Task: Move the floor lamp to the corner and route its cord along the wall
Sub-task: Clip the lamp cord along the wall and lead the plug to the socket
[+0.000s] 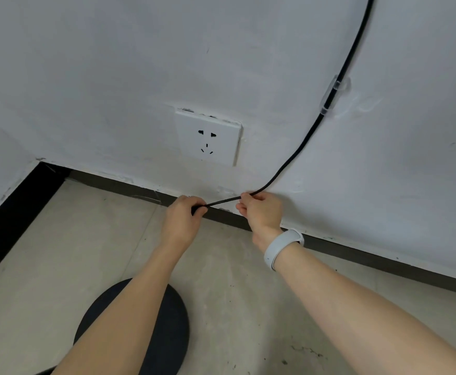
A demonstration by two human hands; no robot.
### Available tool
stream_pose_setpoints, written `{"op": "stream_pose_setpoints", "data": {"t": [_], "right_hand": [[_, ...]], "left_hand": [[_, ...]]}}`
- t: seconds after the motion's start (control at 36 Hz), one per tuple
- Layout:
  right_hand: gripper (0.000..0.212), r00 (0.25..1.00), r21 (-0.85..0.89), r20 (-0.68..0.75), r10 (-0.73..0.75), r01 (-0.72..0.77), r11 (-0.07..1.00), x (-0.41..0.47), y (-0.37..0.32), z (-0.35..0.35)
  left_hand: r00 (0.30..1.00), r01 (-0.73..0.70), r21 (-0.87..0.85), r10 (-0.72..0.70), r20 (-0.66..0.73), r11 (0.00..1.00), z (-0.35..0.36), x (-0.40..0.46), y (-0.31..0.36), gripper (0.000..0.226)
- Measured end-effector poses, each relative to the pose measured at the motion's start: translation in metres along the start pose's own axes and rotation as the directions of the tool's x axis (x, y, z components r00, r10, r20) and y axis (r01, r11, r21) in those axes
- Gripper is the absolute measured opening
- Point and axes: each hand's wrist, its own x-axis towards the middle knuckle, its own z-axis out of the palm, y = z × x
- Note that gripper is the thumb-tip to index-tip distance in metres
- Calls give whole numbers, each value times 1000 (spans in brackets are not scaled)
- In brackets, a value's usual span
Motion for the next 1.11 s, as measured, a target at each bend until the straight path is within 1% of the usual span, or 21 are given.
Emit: {"op": "stream_pose_setpoints", "data": {"t": [0.06, 0.14, 0.22, 0.25, 0.31, 0.36, 0.5, 0.61, 0.72, 0.81, 0.94, 1.03, 1.11], "right_hand": [[20, 1000, -3, -5, 14, -14, 1000, 2, 1, 0], [20, 999, 45, -9, 41, -40, 998, 3, 2, 0], [4, 998, 131, -8, 57, -56, 990, 0, 4, -3], [5, 998, 157, -11, 60, -57, 986, -1, 4, -4], [7, 997, 180, -23, 69, -63, 982, 0, 4, -5], [5, 996, 180, -38, 80, -72, 981, 0, 3, -5], [4, 991, 205, -55, 125, -112, 972, 3, 0, -2], [18, 981, 297, -60, 185, -159, 941, 5, 0, 0], [22, 964, 403, -91, 252, -195, 894, 6, -1, -1], [23, 960, 397, -124, 250, -182, 900, 8, 0, -6], [23, 963, 321, -158, 218, -158, 934, 10, 4, -13], [22, 963, 311, -159, 217, -159, 937, 11, 7, -14], [13, 964, 261, -153, 216, -171, 950, 13, 8, -15]], "left_hand": [[1000, -6, 4, 6, -20, 1000, 2, 5, 4, 14], [997, -7, -53, 3, -78, 999, 2, 9, 7, 14], [992, -13, -121, -3, -129, 993, 1, 10, 8, 11], [990, -10, -142, -10, -137, 990, 2, 10, 8, 12], [990, 14, -173, -38, -138, 985, 3, 12, 9, 15], [989, 52, -194, -77, -125, 980, 6, 15, 11, 16], [981, 129, -197, -154, -115, 972, 15, 21, 12, 21], [967, 169, -235, -208, -149, 957, 17, 23, 13, 23], [951, 186, -264, -240, -193, 946, 14, 23, 19, 30], [950, 188, -326, -256, -180, 926, 10, 20, 20, 32], [935, 177, -499, -303, -183, 848, 1, 19, 22, 30], [919, 185, -527, -336, -207, 830, 0, 20, 23, 30], [913, 196, -524, -349, -210, 829, 0, 19, 25, 30]]}}
